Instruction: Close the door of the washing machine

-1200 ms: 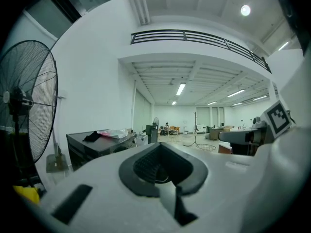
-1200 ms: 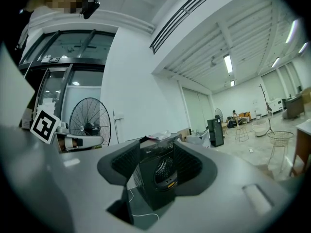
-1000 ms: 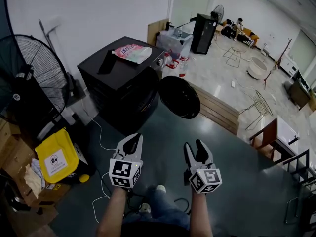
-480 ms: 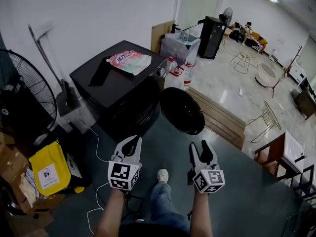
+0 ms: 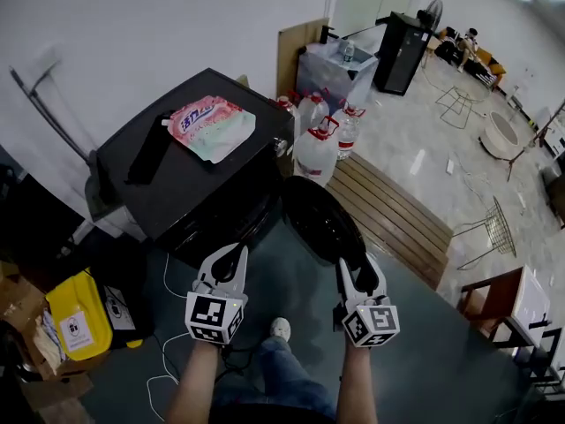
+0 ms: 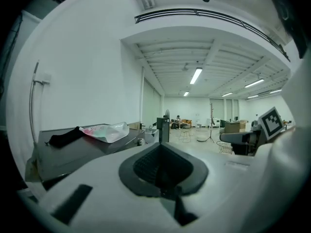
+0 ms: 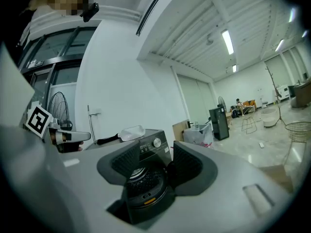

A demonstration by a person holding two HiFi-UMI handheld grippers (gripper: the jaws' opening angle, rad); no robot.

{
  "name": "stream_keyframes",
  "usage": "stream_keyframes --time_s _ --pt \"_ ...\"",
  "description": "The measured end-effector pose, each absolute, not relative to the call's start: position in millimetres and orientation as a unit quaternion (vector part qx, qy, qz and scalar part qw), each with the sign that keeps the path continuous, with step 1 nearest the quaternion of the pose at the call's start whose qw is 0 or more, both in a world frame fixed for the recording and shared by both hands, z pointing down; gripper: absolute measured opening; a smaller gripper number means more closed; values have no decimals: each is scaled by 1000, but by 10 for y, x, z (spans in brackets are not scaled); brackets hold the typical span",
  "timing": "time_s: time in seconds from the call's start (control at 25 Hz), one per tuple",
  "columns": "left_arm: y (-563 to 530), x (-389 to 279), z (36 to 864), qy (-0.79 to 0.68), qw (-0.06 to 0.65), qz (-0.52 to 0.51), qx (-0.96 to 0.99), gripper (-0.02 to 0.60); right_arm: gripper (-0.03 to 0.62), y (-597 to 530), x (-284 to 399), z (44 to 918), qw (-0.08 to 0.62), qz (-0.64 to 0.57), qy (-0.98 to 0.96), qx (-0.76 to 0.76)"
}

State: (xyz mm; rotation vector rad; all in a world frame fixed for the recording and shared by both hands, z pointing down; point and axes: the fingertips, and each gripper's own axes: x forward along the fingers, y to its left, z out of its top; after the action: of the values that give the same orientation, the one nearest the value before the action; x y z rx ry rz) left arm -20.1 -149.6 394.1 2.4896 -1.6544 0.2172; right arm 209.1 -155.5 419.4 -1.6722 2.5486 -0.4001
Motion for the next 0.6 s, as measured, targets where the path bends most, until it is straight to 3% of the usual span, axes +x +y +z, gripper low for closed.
stream_keyframes --time_s 0.6 --pt "-2374 -43 4355 -548 110 94 824 8 210 -2360 2307 4928 -16 -177 823 -539"
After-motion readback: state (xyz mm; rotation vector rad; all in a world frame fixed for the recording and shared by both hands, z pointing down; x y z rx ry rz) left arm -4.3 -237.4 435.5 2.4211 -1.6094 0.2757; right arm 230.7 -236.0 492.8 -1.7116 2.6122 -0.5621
